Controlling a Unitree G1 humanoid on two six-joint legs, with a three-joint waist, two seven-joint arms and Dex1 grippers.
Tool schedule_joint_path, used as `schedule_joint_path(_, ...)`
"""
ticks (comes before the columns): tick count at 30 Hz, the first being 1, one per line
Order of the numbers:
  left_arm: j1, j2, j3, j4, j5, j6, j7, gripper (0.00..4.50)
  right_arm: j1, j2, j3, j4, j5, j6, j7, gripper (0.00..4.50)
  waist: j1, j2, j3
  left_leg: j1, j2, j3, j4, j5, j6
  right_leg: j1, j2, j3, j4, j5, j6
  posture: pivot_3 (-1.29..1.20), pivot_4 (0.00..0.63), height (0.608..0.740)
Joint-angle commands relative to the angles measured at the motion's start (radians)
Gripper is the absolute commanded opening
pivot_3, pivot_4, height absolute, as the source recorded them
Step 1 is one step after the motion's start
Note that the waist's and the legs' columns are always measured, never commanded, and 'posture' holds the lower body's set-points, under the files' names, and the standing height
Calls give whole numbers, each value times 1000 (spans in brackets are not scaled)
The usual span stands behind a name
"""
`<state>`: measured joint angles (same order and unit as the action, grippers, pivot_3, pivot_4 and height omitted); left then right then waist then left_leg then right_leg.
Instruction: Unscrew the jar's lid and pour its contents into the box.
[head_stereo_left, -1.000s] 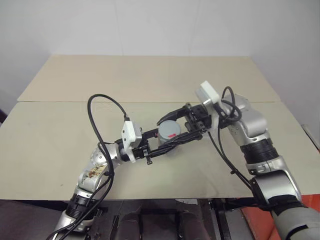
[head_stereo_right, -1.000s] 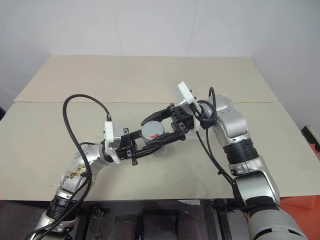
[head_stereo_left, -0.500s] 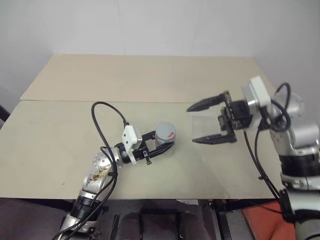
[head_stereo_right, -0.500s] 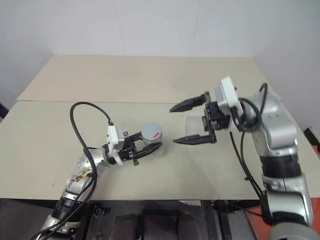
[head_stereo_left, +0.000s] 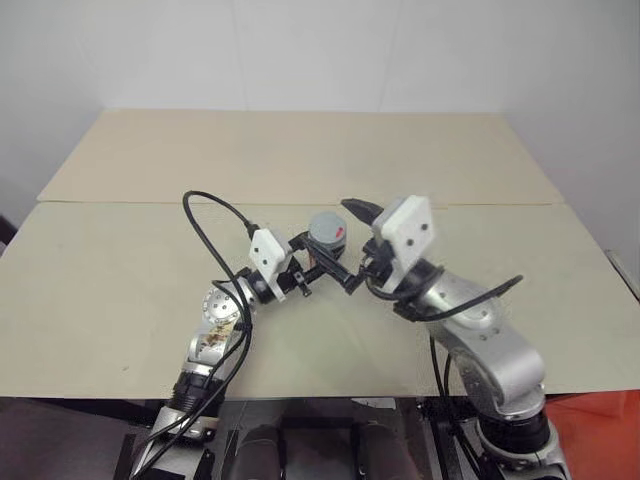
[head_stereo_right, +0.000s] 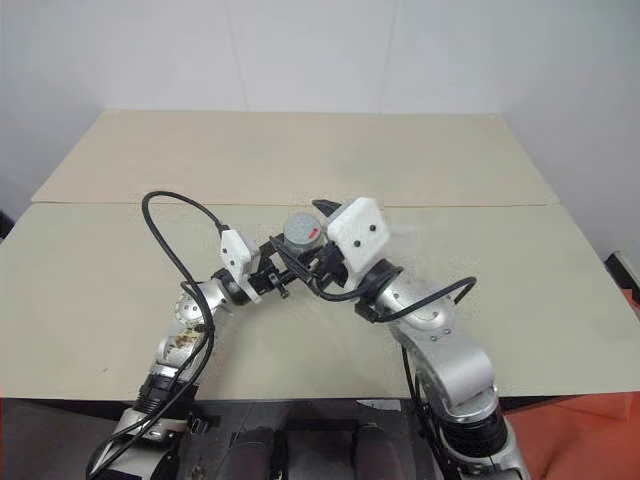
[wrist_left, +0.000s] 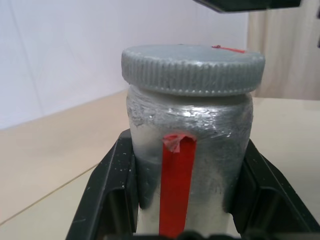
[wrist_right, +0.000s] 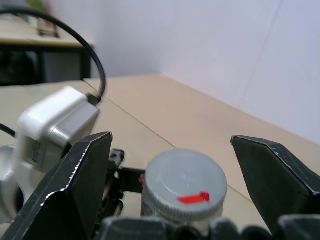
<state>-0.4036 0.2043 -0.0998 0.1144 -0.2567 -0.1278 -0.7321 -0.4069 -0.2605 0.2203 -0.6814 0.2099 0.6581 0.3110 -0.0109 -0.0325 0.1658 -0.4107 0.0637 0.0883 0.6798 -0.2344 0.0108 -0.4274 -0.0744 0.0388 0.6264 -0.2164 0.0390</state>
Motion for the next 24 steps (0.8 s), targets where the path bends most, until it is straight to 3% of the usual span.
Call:
schedule_joint_path(1,-31,-11,9,-10,4,-30,13,1929,-28,44,6,-14,-47,0,-74,4445,-1,0,0,0,0,0,0,0,0,0,0,0,0,0,0,0,150,740)
schedule_joint_path(12,-10,-23,4,-35,19,-38,40,1929,-39,25,57,68,-86,-41,-28,4445,-3,0,0,0,0,0,0,0,0,0,0,0,0,0,0,0,150,740)
schedule_joint_path(24,11,-29,-6,-56,21,-35,48,1929,-51,70,18,150,-99,-109,-42,4445,-3,0,0,0,1,0,0,0,0,0,1,0,0,0,0,0,150,740)
